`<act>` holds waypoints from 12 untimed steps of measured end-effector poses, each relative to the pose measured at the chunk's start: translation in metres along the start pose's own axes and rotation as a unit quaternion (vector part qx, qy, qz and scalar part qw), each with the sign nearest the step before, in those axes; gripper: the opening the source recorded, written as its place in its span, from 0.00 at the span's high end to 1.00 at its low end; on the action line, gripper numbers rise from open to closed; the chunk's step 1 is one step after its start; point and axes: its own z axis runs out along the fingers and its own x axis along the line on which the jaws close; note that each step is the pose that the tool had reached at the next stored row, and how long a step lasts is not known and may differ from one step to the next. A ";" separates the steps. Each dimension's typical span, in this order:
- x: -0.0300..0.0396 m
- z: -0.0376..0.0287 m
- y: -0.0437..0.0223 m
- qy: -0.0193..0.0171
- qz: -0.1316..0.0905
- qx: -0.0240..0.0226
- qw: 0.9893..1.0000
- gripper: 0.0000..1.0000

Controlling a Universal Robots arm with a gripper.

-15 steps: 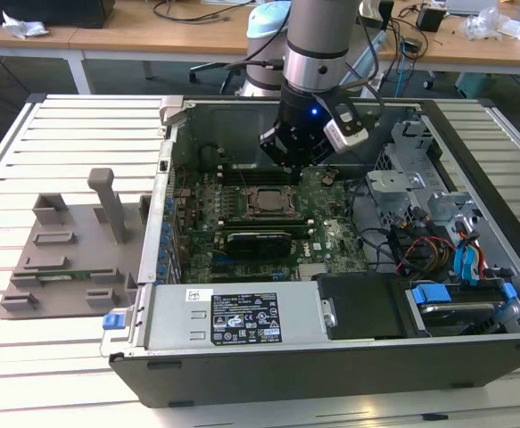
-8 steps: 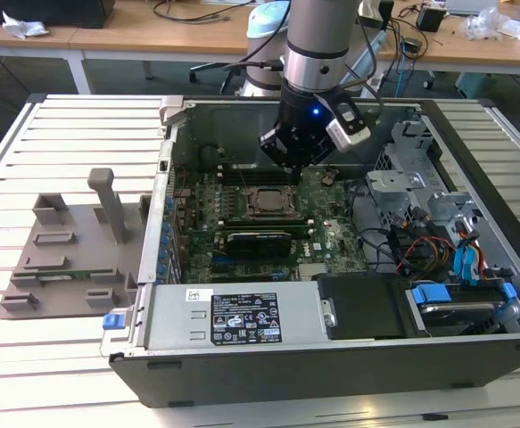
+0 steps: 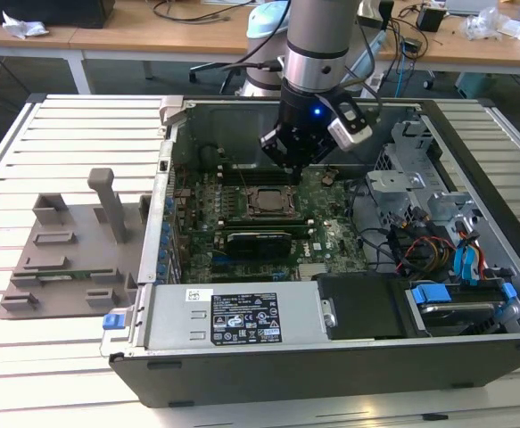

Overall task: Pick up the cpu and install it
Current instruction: 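Install the first cpu locking lever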

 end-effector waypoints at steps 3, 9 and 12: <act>0.0000 0.0000 0.0000 0.000 -0.010 0.000 1.000 0.89; 0.0014 0.0000 0.0002 -0.001 -0.010 -0.001 1.000 0.89; 0.0079 -0.0001 0.0014 -0.002 -0.010 0.000 1.000 0.89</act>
